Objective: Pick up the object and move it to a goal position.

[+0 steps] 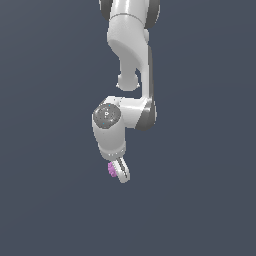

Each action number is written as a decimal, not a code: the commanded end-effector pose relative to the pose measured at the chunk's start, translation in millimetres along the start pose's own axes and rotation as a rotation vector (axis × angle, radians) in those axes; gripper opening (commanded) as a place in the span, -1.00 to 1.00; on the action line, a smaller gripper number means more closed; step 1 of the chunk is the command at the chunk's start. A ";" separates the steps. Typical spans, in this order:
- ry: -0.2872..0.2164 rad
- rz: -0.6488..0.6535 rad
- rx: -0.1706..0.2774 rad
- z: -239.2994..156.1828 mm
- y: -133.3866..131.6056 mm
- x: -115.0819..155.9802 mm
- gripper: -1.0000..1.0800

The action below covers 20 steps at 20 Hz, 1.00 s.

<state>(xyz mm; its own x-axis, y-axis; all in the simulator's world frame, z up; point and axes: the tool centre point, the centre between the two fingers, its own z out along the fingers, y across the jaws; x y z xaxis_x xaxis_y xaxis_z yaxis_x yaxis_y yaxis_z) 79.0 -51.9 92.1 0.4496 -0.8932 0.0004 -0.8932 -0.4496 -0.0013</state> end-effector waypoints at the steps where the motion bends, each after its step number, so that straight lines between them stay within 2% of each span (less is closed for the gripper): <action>1: -0.001 0.001 -0.001 11.8 0.8 -0.3 0.92; 6: -0.001 0.004 -0.001 37.2 1.5 -0.7 0.92; 12: 0.000 0.004 -0.001 41.3 0.2 0.1 0.92; 13: 0.000 0.004 -0.001 41.3 0.2 0.1 -1.00; 20: 0.000 0.004 -0.001 41.3 0.2 0.1 -1.00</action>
<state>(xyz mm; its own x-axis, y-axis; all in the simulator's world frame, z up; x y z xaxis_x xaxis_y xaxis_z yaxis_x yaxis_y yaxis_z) 79.5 -51.9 51.6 0.4464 -0.8949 0.0006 -0.8949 -0.4464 -0.0015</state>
